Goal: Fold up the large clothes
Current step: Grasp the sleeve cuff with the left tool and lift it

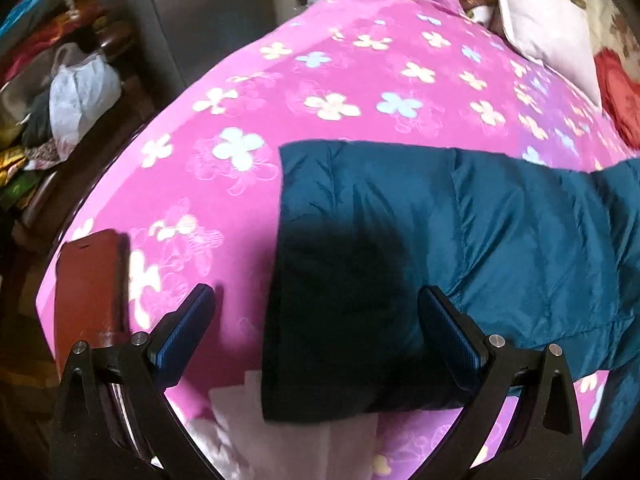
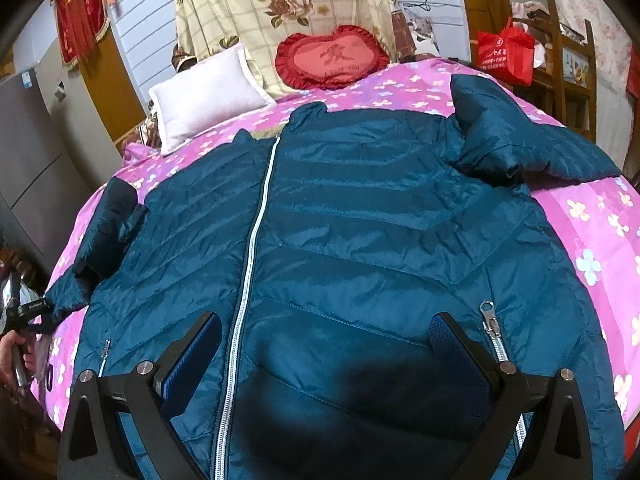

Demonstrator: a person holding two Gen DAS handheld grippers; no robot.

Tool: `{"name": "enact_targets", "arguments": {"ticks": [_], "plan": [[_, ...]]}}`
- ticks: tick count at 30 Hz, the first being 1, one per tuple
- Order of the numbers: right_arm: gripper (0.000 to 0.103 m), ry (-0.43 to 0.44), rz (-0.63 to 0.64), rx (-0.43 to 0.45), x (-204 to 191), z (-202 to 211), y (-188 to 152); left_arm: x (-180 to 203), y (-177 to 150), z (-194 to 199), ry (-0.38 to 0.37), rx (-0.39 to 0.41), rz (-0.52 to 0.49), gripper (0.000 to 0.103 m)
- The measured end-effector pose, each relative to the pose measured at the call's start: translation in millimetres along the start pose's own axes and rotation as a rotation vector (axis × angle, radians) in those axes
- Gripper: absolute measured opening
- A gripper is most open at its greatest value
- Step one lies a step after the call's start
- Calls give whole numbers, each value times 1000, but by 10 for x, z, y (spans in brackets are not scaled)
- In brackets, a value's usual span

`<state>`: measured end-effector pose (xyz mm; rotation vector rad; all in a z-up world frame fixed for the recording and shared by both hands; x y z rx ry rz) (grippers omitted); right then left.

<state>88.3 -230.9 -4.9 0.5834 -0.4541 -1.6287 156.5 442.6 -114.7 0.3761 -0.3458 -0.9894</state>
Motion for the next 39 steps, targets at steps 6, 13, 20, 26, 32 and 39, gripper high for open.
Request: {"name": "enact_targets", "arguments": {"ticks": [6,13,20,26,32,39], "plan": [[103,-10,15,-10,-28,-24,-6,170,126,-52,-83,42,-64,48],[103,-9,2,-15,0,-13,-5,408,280,295,-93,158,-142,10],[103,-8,-10,4,27,52,20,669,371,858,-422,215,-98,10],[103,-59,-22,61,107,211,47,1376,311,1252,-612,240,-142,9],[103,-158,-5,95,154,373,147,2356,142,1811,-827,258,-235,9],[103,-306,80,73,526,450,236,3512,3,2175,-1048,202,-281,9]]}}
Point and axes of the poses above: each gripper's, at about its wrist camera, not at the fingertips, and z roughly against the way its jaws point, x to its right, y to its top, the point moved 3 cm from there along -z, roughly the way its jaws point, and after that the axes turned 10 degrees about -y, right-handed, at the moved point
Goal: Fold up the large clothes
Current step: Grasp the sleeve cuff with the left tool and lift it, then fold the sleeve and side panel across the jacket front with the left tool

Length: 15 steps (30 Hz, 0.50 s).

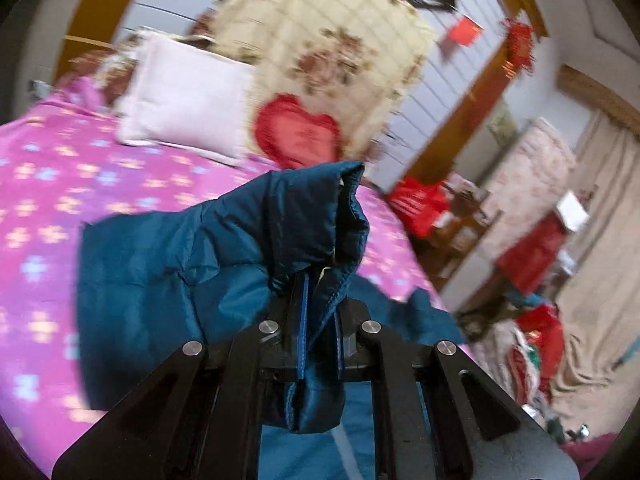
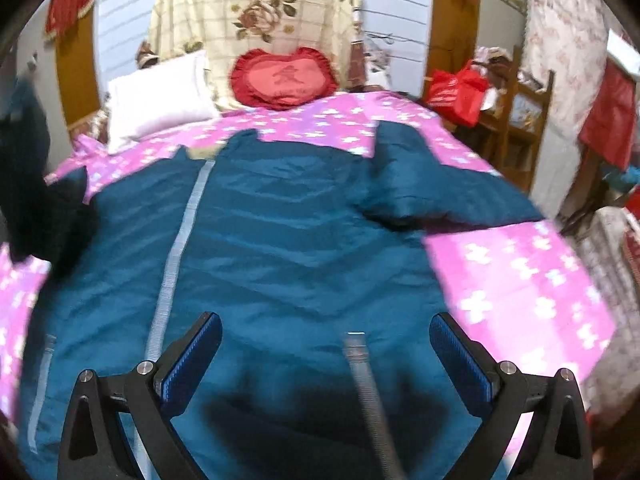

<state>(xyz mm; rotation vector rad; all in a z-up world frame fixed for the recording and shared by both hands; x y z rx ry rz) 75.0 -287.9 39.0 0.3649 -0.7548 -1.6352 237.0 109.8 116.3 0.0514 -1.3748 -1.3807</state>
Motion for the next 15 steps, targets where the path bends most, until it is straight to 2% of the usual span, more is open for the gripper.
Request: {"name": "enact_targets", "arguments": {"ticks": [2,6,8,11,15], "plan": [[103,-49,11,-19,193,-75,-50,253,43,-276,-32,-28,-31,9],[103,-91,35,-27,428,-150,-195,700,7,-918,-123,-108,-49,9],[103,-81,22,-35,493,-188,-276,851,-69,-1210,-143,-144,-55,9],[103,-38,-32,-58,568,-284,-407,949,-232,-1675,-192,-191,-12,9],[103,36,-106,-100,675,-391,-469,884,-522,-2207,-168,-257,11,9]]}}
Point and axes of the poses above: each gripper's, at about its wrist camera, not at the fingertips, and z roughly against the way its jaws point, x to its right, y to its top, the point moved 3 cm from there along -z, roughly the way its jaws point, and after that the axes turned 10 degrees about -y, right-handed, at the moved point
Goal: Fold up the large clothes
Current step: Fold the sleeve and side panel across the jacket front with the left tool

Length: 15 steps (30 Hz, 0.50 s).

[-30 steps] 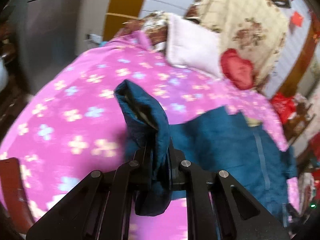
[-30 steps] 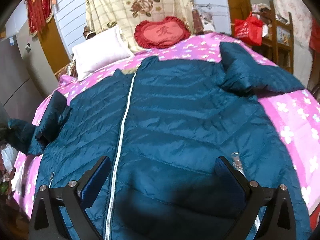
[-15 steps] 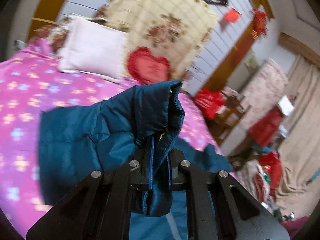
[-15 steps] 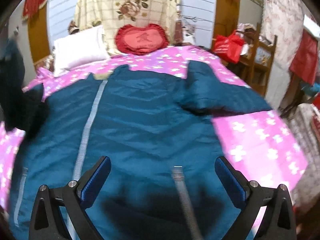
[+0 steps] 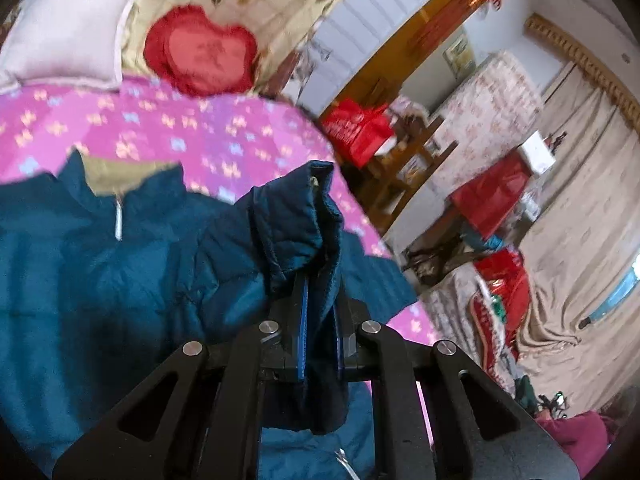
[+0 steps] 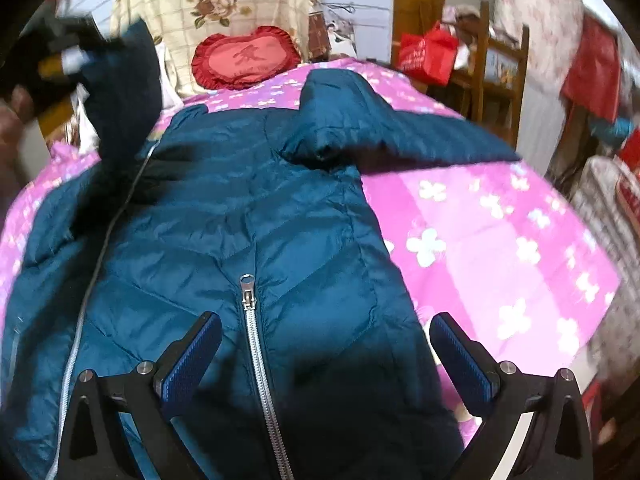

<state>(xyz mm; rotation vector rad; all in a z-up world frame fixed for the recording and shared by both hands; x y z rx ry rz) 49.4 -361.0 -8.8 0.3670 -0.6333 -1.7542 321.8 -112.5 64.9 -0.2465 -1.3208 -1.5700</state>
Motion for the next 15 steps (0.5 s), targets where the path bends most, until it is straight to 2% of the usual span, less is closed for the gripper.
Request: {"name": "enact_targets", "arguments": {"ticks": [5,6,8,9,10,13,15], "plan": [[103,38,-23,-21,-4,-67,-23,-338,-258,-316,23,-34,70,10],[103,42,-23,-23,-8,-79,-27,-397,-284,-337,28,-33,87,14],[103,50,-20,-27,-27,-95,-30,-440,-353,-406,39,-48,110,38],[103,52,-20,-31,-28,-107,-33,-450,-392,-419,31,-55,128,59],[103,54,-22,-38,-27,-120,-35,-456,-448,-419,14,-53,139,68],[103,60,-39,-54,10,-153,-44,-430,-534,-359,-28,-79,159,68],[103,57,-53,-63,37,-171,-50,-436,-570,-233,-28,-78,168,68]]}}
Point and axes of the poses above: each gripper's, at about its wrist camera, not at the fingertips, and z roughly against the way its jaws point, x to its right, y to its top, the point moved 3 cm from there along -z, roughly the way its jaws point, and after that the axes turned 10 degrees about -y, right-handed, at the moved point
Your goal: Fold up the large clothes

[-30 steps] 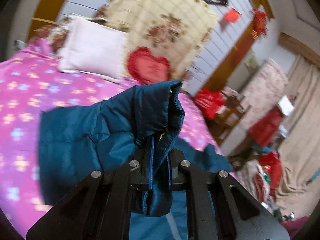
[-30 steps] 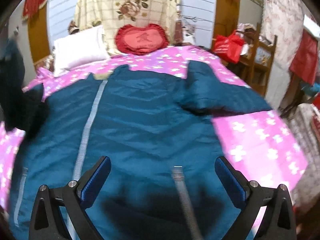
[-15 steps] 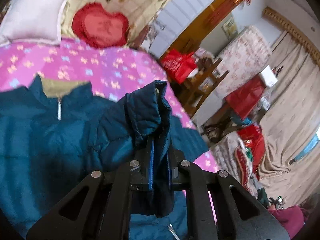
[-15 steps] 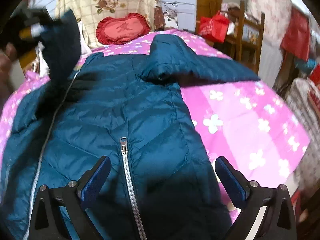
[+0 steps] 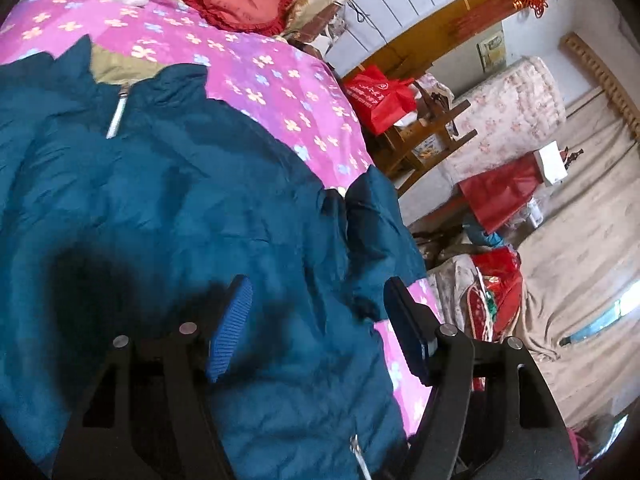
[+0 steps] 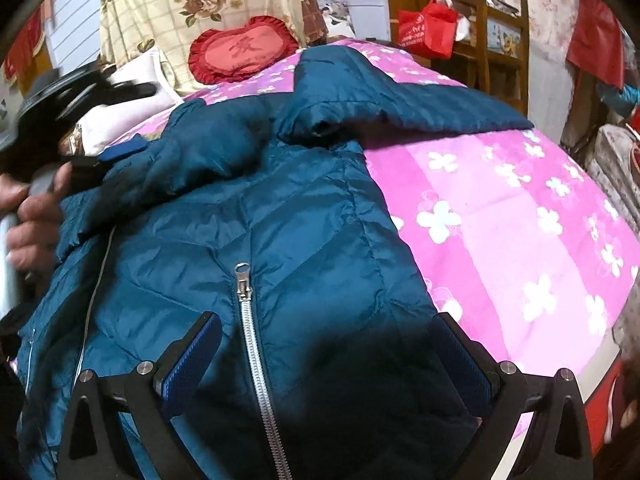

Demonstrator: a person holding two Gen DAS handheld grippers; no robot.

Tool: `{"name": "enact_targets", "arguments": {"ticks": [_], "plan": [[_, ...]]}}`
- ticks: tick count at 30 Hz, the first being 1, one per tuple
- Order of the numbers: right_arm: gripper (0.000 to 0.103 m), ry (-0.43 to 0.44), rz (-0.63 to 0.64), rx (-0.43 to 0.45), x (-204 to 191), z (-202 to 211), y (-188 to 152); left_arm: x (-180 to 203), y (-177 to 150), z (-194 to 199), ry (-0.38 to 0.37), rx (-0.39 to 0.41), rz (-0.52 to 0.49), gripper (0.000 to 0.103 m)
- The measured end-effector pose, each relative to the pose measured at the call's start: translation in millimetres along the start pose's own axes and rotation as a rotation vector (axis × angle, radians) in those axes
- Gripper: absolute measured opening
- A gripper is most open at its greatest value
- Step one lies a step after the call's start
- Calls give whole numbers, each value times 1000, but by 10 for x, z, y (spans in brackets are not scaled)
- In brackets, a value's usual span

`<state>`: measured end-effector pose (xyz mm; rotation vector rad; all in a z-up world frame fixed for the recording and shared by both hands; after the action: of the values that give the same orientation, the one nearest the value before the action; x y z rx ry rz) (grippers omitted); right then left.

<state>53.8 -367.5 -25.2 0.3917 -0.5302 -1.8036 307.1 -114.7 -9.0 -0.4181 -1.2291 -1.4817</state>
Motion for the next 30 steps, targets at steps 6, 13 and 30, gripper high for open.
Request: {"name": "enact_targets", "arguments": {"ticks": [6,13,30], "plan": [[103,-10,41,48,-13,189,124,-331,-54,829,182,102,-45,68],[103,124,268,111,-622,296,899,-1142,-30,2020,529,237,-31,68],[103,219,258,-121,-1495,-1333,1447,-1603,-8,1909,731,142,-39,69]]}}
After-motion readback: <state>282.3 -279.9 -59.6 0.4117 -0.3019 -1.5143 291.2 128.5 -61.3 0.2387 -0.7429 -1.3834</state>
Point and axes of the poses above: each gripper's, at about its wrist camera, not at the fingertips, and z roughly against the way its jaws point, x to its right, y to its top, the point moved 3 cm from there along -z, roughly the way its jaws point, and after that the axes turned 10 degrees about -y, right-handed, at the moved point
